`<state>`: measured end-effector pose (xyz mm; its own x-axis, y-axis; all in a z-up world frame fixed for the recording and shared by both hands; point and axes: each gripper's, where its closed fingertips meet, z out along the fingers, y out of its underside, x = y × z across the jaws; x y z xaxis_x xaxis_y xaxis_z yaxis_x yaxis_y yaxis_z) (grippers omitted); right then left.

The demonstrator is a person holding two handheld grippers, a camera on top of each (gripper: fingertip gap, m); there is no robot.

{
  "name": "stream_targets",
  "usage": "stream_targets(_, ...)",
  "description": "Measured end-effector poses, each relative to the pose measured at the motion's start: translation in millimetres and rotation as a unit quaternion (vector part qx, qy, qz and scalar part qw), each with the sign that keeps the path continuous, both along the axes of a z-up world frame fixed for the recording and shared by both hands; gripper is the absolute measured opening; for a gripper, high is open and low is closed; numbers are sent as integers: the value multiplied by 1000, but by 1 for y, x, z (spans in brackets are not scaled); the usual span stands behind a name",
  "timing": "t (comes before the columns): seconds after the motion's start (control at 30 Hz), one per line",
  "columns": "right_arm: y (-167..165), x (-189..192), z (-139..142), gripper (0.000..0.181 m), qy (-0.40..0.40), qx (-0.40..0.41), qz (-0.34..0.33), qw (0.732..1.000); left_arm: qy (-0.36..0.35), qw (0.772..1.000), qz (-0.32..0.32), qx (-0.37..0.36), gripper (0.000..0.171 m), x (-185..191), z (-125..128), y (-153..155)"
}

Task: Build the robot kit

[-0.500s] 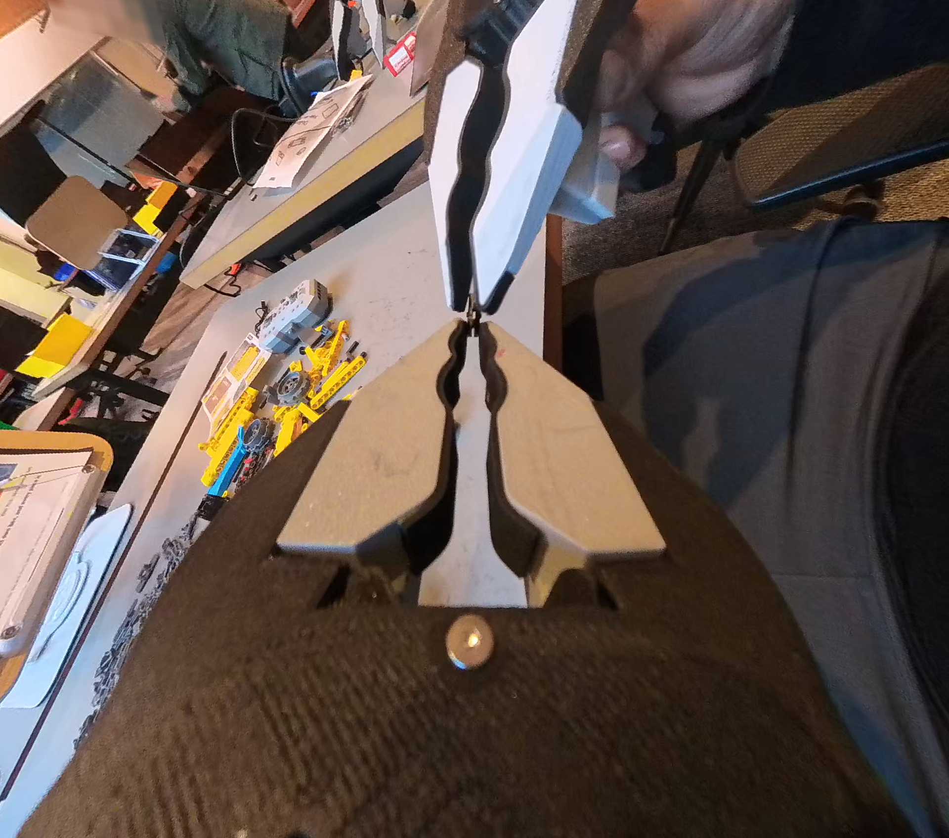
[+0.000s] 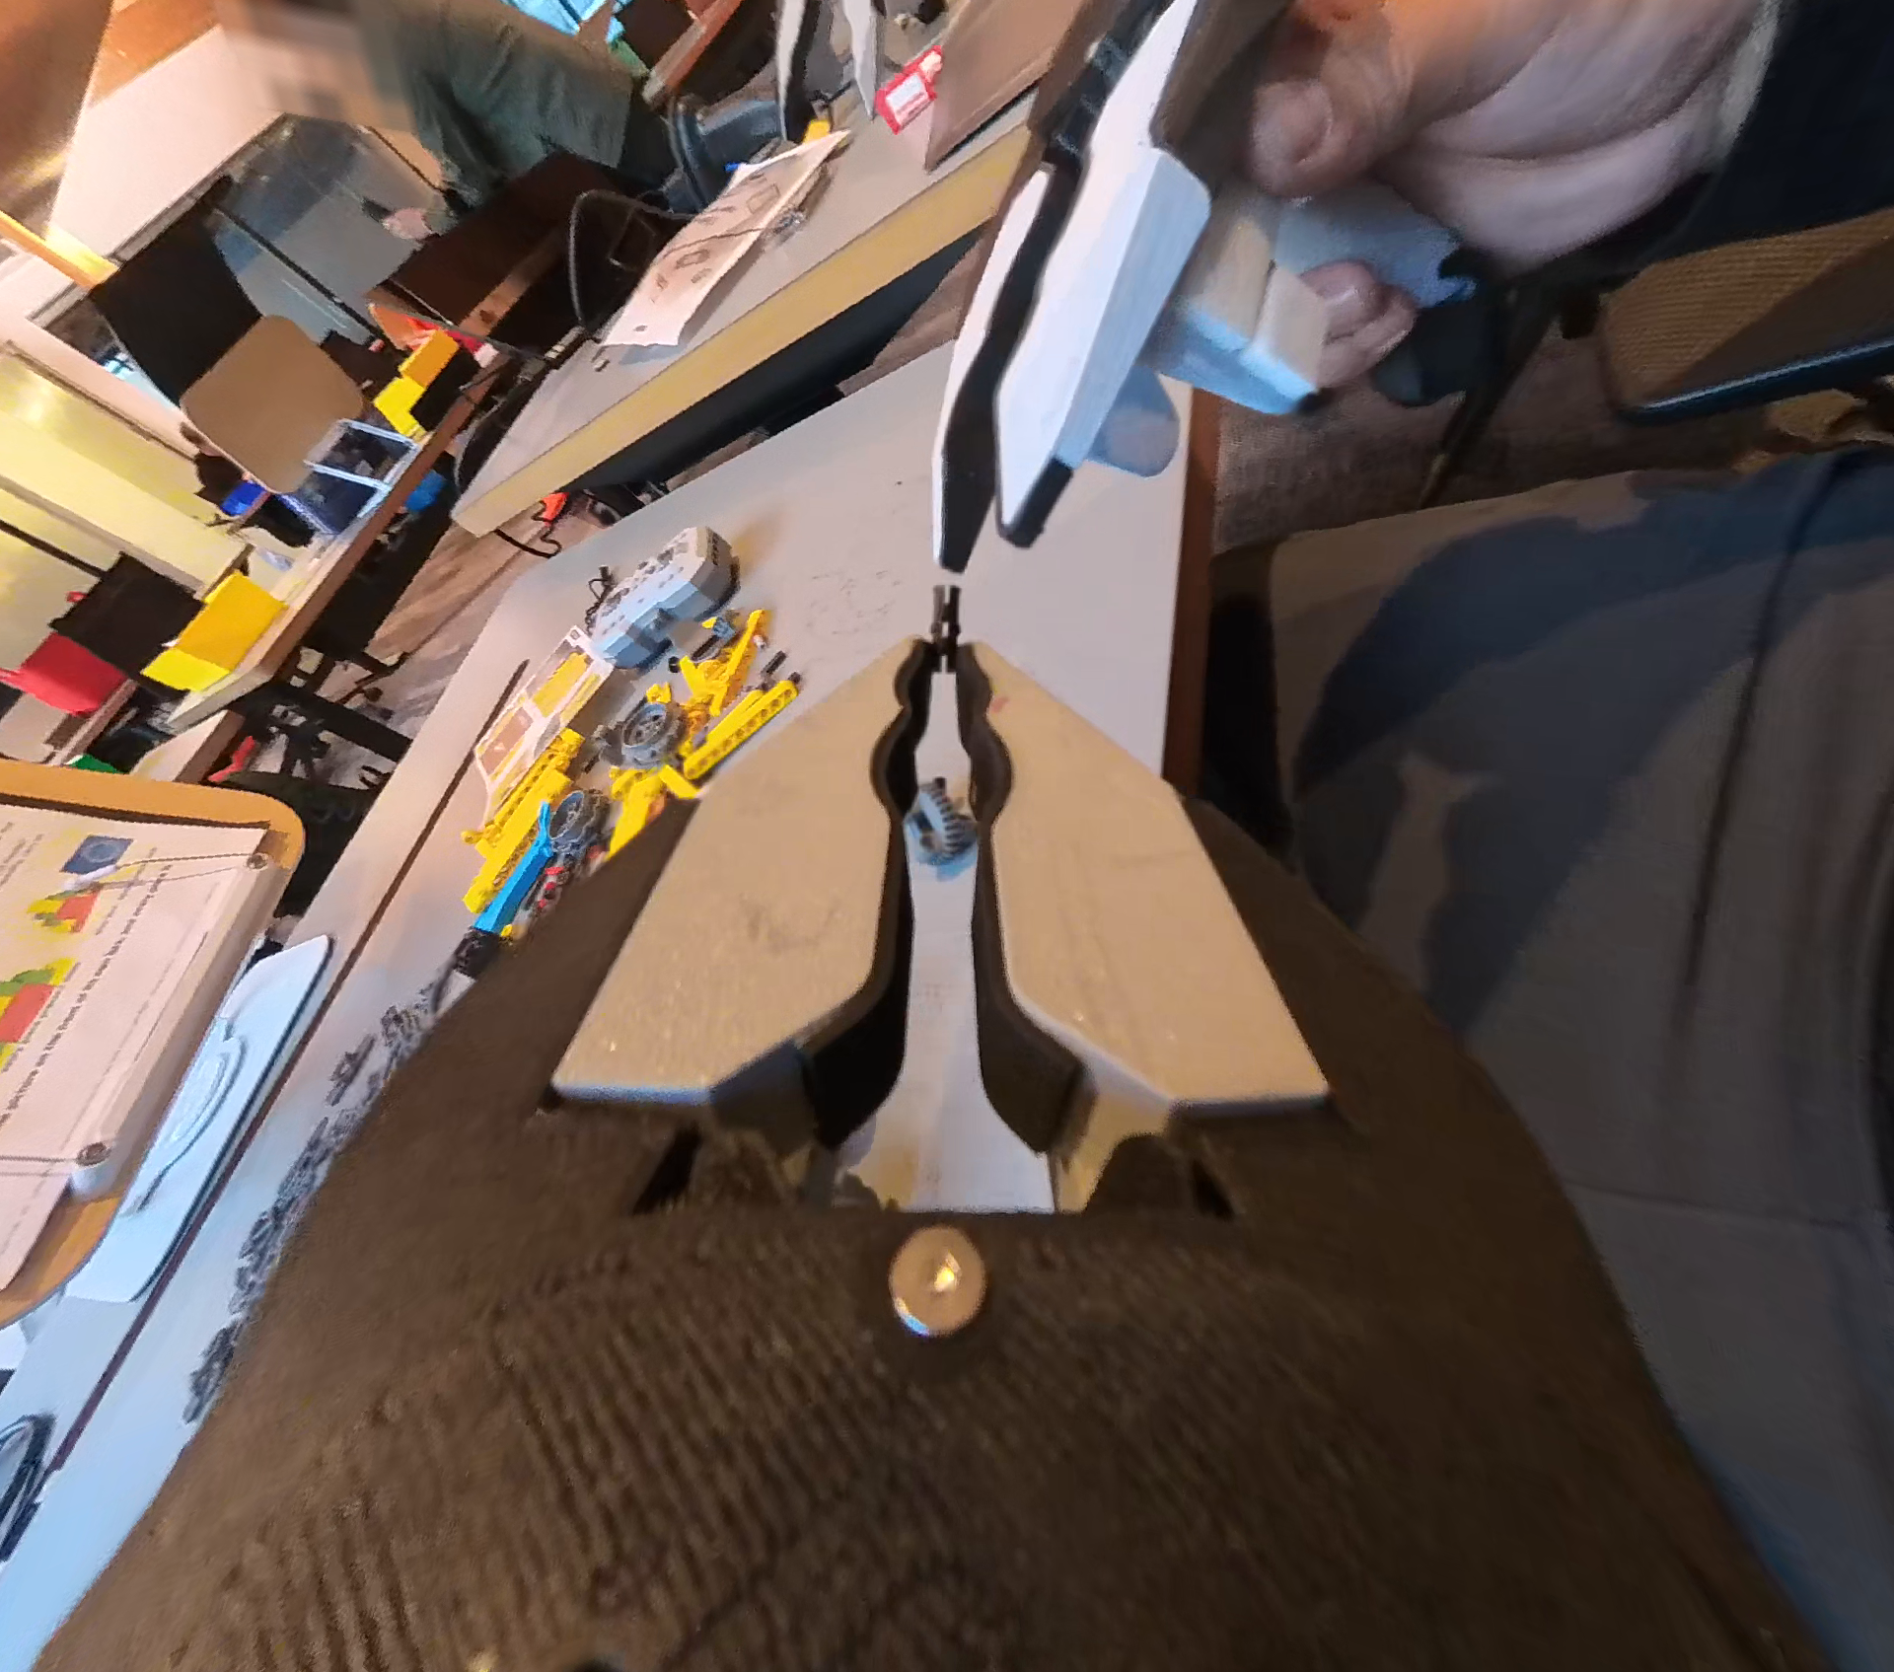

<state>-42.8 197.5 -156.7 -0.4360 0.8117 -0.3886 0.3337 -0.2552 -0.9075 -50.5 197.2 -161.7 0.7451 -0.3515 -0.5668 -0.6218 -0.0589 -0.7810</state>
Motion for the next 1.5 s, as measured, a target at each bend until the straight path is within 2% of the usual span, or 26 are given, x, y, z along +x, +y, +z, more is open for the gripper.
stream_targets(0.13, 5, 0, 6, 23, -3, -33, -4, 999, -11, 1000, 4, 16, 3, -4, 8, 0)
stream_targets(0.47, -4, -7, 6, 20, -15, -33, 2, 999, 10, 999, 4, 30, 2, -3, 10, -2)
stream_targets(0.7, -7, -9, 3, 16, -22, -27, 8, 999, 44, 998, 6, 33, 3, 0, 5, -1)
stream_targets(0.83, -8, -9, 1, 5, -24, -20, 8, 999, 64, 997, 9, 32, 3, 2, 1, -1)
stream_targets(1.2, -8, -8, -10, 5, -36, -30, 9, 999, 103, 994, 23, 32, 3, 2, -9, 2)
stream_targets(1.5, -4, -9, -23, 5, -43, 3, -7, 999, 119, 992, 30, 20, 3, 0, -22, 5)
